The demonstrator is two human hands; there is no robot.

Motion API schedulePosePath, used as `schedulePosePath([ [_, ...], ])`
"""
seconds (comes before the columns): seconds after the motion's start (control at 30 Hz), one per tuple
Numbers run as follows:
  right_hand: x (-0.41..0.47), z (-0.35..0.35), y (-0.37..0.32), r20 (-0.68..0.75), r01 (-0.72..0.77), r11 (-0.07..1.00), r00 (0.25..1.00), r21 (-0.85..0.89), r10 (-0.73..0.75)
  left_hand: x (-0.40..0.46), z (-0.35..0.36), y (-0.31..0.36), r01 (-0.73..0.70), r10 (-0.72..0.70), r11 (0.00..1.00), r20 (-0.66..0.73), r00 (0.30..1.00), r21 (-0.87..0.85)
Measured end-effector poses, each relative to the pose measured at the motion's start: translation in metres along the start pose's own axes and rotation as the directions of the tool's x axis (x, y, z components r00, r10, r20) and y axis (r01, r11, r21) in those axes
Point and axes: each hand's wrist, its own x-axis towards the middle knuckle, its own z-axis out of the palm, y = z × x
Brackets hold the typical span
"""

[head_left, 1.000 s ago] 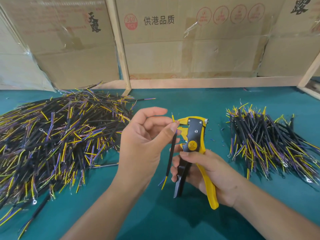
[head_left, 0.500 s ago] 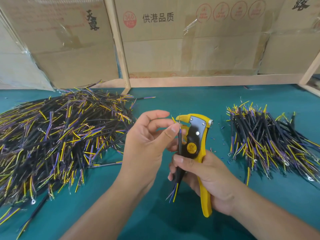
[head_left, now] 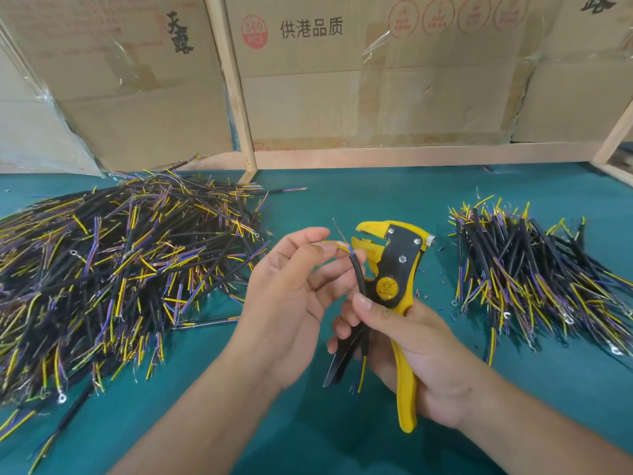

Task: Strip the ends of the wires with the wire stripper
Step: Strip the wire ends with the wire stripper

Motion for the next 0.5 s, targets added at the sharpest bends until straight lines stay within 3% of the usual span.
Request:
schedulePosePath([
  [0.17,0.0,0.001,-0.0014,0.005,-0.021,0.998,1.0,0.059,0.021,-0.0019,0.0033,-0.0015,0.102,-0.102,0.995,0.032,0.994,-0.02],
  [0.5,-0.0008,0.0022,-0.0047,0.043,-0.045,0.993,0.998,0.11,0.041,-0.0048,0.0038,-0.0029,0.04,-0.042,0.999,0.095,0.995,0.028],
])
